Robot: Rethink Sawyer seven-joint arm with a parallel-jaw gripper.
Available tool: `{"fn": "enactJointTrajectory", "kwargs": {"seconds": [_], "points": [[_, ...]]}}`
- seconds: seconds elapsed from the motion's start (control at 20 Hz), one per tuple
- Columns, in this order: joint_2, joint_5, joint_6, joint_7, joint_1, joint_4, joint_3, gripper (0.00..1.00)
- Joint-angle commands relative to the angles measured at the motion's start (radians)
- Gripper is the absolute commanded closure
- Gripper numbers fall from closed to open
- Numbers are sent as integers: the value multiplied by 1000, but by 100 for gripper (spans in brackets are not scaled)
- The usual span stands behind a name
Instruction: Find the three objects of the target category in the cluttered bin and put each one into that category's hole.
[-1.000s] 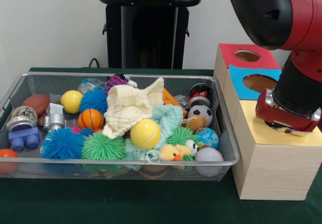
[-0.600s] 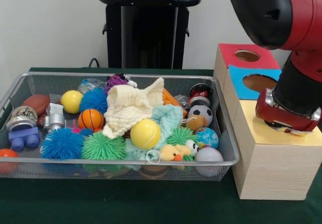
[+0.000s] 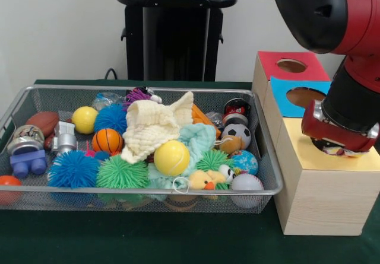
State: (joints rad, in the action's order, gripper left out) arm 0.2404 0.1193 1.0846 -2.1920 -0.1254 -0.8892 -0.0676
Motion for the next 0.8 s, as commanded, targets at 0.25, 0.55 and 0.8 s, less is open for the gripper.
{"fn": "enactJointTrajectory", "kwargs": {"seconds": [0.25,0.55,0.8], "points": [[11,57,122,114,23,27,38,100],[23,56,156,108,19,53,40,100],[37,54,216,109,13,83,37,100]]}}
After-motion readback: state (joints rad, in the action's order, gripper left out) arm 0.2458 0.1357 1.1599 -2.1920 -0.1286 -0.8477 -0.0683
